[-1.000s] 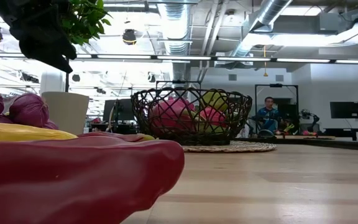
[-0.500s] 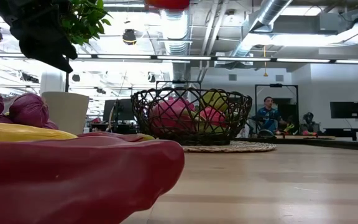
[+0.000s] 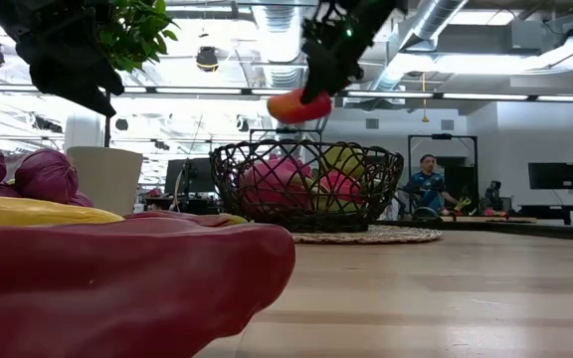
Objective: Build produce basket
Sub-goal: Put the mango into the basket, then move the sliced watermelon to the center of the table, then put the green apple into the basket
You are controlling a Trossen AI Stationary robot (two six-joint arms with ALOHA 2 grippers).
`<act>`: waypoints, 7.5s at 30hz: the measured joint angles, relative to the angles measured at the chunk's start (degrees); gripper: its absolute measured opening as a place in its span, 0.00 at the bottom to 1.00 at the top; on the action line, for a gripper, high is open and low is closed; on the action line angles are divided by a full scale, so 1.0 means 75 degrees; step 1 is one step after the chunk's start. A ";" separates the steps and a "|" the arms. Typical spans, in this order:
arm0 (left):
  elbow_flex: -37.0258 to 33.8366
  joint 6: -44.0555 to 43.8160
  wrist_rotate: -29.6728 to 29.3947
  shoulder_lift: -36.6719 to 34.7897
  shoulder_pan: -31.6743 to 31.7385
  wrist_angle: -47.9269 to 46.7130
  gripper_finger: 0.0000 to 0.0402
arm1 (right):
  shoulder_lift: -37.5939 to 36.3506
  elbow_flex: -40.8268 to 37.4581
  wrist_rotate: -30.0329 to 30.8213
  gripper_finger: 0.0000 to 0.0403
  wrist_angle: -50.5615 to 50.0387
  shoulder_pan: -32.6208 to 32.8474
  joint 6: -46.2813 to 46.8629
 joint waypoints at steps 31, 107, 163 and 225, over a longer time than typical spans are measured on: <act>0.0000 -0.0268 -0.0119 0.0000 0.0003 -0.0031 0.92 | 0.0754 -0.1297 -0.3248 0.59 0.1591 -0.2197 -0.1189; 0.0000 -0.0271 0.0441 0.0003 0.0002 -0.0028 0.92 | 0.4367 0.1507 -0.3040 0.85 0.5112 0.4558 -0.0747; 0.0000 -0.0441 0.0674 0.0397 0.0137 -0.0579 0.92 | 0.4094 0.4814 -0.0954 0.85 -0.4176 0.5521 0.2288; 0.0107 -0.2200 0.3501 0.2625 0.1772 -0.2967 0.92 | 0.3387 0.4709 0.0397 0.85 -0.5008 0.6371 0.3020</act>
